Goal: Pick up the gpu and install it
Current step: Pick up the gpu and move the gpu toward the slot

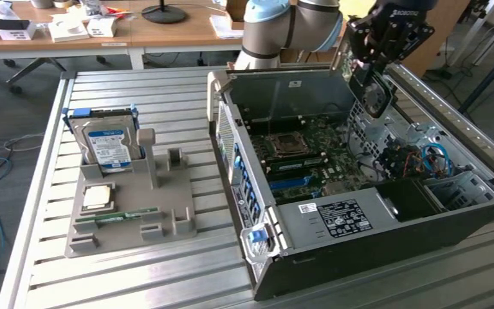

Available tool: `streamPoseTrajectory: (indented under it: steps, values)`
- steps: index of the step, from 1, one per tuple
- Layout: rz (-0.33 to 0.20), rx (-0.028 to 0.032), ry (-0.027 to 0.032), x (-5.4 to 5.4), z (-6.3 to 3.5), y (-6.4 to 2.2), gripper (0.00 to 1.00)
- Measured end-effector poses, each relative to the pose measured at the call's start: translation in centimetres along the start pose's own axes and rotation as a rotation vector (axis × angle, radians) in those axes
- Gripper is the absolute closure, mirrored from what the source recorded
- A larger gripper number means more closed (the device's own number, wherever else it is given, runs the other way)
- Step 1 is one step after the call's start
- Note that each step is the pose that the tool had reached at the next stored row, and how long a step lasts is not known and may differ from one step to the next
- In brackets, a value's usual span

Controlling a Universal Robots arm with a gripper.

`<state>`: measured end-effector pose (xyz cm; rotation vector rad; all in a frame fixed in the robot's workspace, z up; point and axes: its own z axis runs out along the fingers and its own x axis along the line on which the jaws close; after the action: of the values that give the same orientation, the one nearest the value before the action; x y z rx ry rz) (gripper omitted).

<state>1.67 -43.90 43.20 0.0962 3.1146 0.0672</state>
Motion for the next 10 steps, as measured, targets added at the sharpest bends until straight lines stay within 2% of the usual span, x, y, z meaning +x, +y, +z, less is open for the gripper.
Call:
streamPoseTrajectory:
  steps: [6,10]
  values:
    - [0.000,0.0001,0.0000,-0.24,0.00,0.01,0.74]
    - [-0.006,-0.0006,0.0003,-0.86,0.02,0.06,0.74]
